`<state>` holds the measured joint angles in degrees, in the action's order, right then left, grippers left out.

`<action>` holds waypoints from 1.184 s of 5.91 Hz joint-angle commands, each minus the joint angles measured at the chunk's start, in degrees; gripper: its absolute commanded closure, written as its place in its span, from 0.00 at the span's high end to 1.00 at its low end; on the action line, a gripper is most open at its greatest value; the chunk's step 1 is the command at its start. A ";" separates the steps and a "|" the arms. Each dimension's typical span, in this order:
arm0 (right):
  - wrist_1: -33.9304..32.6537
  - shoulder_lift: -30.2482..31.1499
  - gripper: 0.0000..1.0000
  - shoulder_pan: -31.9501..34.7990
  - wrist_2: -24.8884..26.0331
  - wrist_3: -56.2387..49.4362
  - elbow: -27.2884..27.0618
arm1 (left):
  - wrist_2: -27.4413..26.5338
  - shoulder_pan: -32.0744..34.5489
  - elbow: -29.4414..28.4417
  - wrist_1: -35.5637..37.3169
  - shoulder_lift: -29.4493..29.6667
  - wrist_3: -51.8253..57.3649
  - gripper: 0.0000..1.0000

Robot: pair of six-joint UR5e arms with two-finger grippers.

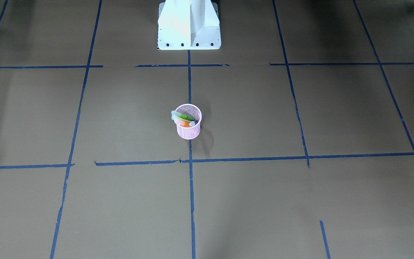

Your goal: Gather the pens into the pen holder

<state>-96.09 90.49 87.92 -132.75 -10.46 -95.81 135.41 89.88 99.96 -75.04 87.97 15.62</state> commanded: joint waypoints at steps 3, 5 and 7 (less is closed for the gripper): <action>-0.68 4.88 1.00 0.15 -0.57 1.14 -7.37 | 0.03 -0.14 -0.29 -6.86 1.15 -6.19 1.00; -0.77 3.74 1.00 0.15 -1.28 0.97 -6.14 | -0.06 -0.06 1.90 -6.87 0.46 -5.77 1.00; -0.15 4.78 1.00 0.15 -2.69 0.97 -6.41 | -0.06 0.03 3.57 -6.35 0.02 -5.77 1.00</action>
<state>-96.42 94.80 88.07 -135.18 -9.48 -102.21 135.35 89.86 102.90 -81.63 88.27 9.84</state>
